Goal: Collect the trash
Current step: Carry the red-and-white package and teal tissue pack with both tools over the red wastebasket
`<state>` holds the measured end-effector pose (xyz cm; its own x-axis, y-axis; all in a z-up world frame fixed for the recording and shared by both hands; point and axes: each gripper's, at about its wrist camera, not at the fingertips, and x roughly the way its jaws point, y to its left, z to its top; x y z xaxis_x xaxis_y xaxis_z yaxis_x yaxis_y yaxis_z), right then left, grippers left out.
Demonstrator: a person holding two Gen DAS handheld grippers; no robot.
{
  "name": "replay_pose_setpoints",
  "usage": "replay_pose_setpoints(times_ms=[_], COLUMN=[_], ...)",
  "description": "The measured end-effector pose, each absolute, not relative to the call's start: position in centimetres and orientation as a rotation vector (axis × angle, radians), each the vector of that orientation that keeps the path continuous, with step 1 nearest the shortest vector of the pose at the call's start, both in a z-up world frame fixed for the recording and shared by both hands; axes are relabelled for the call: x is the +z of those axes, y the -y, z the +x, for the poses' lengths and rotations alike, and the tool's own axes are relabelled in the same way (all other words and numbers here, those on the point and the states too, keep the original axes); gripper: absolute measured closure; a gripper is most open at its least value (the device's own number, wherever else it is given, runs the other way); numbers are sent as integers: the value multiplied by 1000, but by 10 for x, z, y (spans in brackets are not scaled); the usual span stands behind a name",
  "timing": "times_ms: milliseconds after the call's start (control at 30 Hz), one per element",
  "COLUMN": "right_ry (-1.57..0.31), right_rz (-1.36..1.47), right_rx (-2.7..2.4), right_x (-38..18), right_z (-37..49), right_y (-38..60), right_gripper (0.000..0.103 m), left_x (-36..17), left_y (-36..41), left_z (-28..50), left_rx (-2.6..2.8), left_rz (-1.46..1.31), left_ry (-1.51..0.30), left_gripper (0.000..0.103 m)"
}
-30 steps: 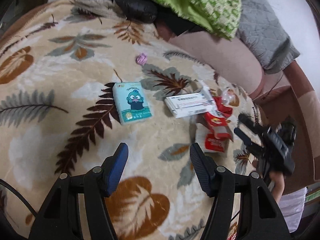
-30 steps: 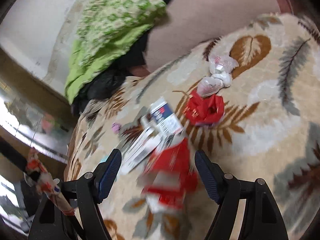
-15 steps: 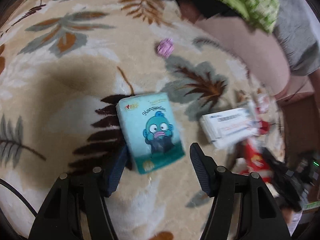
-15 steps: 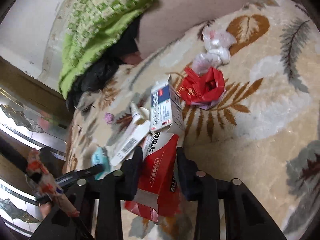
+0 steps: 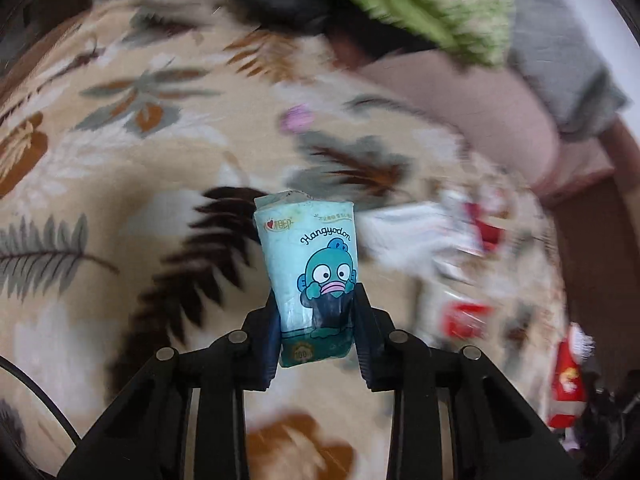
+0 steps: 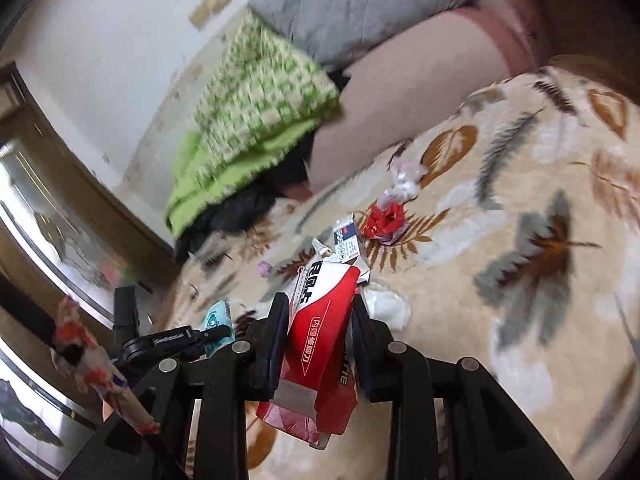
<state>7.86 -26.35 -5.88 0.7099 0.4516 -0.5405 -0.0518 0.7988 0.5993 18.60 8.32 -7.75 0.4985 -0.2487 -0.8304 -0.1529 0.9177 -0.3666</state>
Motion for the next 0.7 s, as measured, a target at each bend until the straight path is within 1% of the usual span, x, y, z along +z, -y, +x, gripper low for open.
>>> replay_pose_setpoints(times_ms=[133, 300, 367, 500, 700], right_ry=[-661, -575, -544, -481, -407], right_rz=[626, 644, 619, 567, 540], right_rx=[261, 199, 176, 134, 74], right_x=[-30, 0, 13, 37, 57], right_z=[11, -74, -106, -164, -227], right_y=[276, 291, 297, 307, 322], right_gripper=[71, 71, 71, 71, 71], left_x=[-16, 39, 54, 67, 82], left_y=[-31, 25, 46, 74, 111], left_z=[121, 28, -11, -70, -132], left_rx=[-201, -312, -358, -439, -537], left_rz=[-332, -237, -206, -168, -112], left_ry=[-950, -830, -800, -770, -741], left_gripper=[73, 73, 73, 73, 73])
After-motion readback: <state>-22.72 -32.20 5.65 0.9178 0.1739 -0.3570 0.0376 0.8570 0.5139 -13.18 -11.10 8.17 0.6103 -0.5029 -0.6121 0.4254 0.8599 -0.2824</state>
